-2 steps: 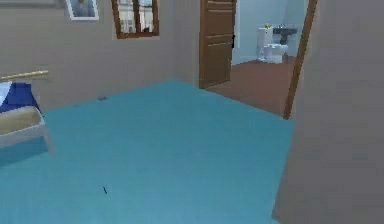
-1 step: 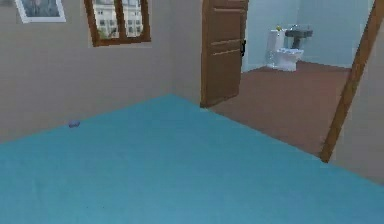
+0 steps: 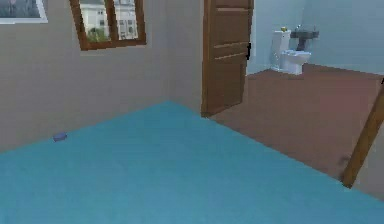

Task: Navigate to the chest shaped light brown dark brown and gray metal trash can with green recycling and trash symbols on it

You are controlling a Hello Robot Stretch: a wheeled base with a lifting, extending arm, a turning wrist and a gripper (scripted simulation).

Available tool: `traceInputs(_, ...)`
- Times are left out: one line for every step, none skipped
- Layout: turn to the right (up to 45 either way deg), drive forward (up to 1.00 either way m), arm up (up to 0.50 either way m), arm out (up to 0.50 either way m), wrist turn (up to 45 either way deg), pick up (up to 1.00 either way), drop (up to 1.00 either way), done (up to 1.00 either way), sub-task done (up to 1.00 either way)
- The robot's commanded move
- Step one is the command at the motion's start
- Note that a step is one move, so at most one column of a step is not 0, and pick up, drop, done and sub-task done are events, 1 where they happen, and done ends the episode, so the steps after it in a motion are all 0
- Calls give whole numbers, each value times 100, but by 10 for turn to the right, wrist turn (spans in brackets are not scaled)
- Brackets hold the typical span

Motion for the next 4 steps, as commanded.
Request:
traceInputs(210, 0, 0, 0, 0, 0, 0, 0, 0)
traceInputs(0, 100, 0, 0, 0, 0, 0, 0, 0)
traceInputs(0, 100, 0, 0, 0, 0, 0, 0, 0)
traceInputs(0, 10, 0, 0, 0, 0, 0, 0, 0)
